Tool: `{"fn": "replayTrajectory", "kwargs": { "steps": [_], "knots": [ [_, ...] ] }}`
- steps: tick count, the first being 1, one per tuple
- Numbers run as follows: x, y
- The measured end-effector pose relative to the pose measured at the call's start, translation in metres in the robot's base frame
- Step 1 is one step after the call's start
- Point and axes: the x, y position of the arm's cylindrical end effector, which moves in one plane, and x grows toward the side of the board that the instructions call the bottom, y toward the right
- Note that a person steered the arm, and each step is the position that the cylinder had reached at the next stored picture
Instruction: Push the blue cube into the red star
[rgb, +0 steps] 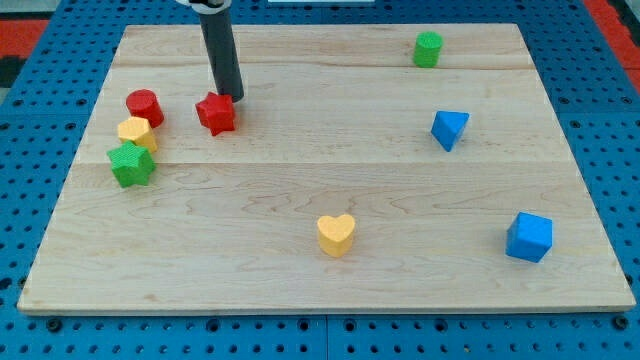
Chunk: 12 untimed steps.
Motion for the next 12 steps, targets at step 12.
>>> {"fn": "replayTrajectory", "kwargs": {
  "steps": [12],
  "knots": [
    [0.210,0.271]
  ]
}}
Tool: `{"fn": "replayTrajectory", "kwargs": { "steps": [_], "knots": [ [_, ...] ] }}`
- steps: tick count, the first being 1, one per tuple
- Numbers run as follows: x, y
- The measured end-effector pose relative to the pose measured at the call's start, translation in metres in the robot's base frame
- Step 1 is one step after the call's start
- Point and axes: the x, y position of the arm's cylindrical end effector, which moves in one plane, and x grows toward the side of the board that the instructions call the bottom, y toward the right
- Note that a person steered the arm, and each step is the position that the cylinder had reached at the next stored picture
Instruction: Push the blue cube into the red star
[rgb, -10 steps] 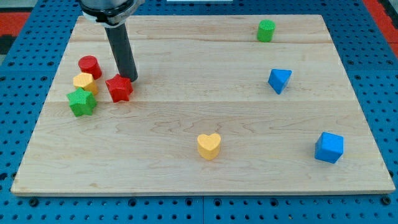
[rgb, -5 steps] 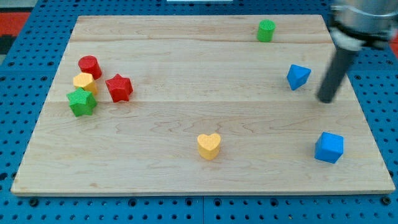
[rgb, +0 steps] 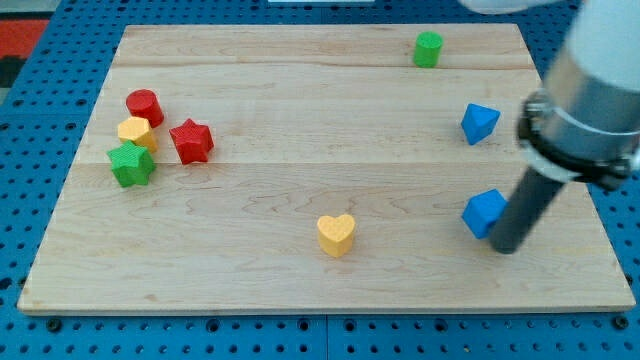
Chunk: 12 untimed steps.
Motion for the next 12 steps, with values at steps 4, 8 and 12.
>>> {"fn": "replayTrajectory", "kwargs": {
  "steps": [4,8,12],
  "knots": [
    [-0.006,0.068],
    [-0.064,-0.001],
    [-0.082,-0.046]
  ]
}}
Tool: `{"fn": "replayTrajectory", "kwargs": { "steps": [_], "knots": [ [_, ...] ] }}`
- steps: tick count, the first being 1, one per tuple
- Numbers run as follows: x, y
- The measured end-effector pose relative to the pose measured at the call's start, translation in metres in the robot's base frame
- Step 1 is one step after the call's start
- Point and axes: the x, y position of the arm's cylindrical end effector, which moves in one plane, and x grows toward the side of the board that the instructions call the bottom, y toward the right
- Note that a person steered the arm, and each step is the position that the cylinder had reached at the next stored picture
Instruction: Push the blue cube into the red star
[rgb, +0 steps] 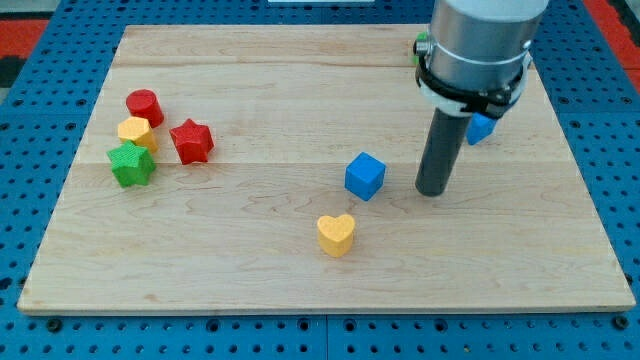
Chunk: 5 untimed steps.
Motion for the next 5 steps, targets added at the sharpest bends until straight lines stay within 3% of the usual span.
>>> {"fn": "replayTrajectory", "kwargs": {
  "steps": [2,4,5],
  "knots": [
    [-0.003,-0.161],
    [-0.021,-0.160],
    [-0.017,-0.216]
  ]
}}
